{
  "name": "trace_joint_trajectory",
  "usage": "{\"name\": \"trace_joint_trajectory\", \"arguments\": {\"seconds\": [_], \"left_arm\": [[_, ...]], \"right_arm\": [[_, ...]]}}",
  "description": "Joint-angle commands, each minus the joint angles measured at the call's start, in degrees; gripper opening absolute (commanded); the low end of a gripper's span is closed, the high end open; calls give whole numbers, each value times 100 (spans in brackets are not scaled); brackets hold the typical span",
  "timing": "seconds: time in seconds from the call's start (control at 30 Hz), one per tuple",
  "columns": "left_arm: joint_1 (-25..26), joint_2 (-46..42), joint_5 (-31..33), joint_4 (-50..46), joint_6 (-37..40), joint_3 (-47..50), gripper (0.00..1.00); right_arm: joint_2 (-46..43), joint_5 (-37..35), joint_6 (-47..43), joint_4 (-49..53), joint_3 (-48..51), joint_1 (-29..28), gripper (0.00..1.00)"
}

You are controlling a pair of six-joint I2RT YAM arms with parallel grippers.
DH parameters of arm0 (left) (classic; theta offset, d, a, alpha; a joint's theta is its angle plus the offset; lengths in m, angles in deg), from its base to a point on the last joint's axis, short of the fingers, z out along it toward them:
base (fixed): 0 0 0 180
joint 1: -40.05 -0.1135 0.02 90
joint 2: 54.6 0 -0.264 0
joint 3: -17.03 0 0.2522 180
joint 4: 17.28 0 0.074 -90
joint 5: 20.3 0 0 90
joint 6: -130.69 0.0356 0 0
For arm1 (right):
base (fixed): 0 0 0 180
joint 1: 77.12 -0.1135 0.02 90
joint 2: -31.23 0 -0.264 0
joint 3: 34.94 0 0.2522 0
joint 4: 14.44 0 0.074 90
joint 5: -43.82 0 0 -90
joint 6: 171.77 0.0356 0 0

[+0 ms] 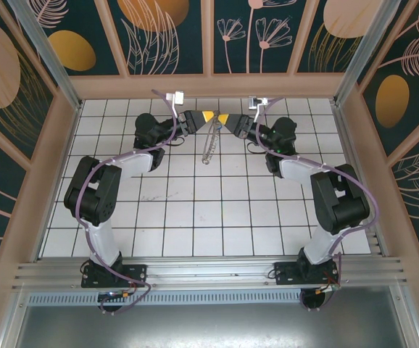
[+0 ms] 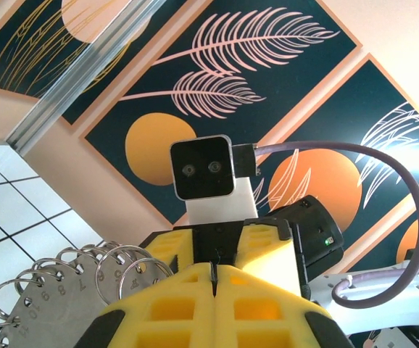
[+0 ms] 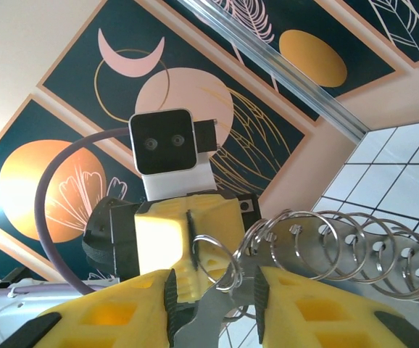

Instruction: Put the keys on the keyring

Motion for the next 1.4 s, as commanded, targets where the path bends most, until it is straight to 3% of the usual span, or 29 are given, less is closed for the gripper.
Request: {"name": "trace_joint_trajectory", "arguments": {"seconds": [0.0,0.33,0.77,0.93,1.03,1.37], "left_arm": [[6,-37,-96,463,-46,-22,0],[6,25,-98,506,-86,-44,0],[6,69,-91,515,-87,-35,0],[6,104,-87,505,-86,-27,0],[7,104,-85,506,-92,-40,0],[24,105,-117,507,-106,-53,0]], "right_arm": [[90,21,-95,-346,-204,-65,35],[196,81,-104,-309,-397,-149,30],[156,221,-139,-378,-409,-169,0],[57,296,-199,-407,-391,-168,0],[20,288,-226,-336,-412,-166,11],[108,275,-207,-322,-558,-191,14]]}}
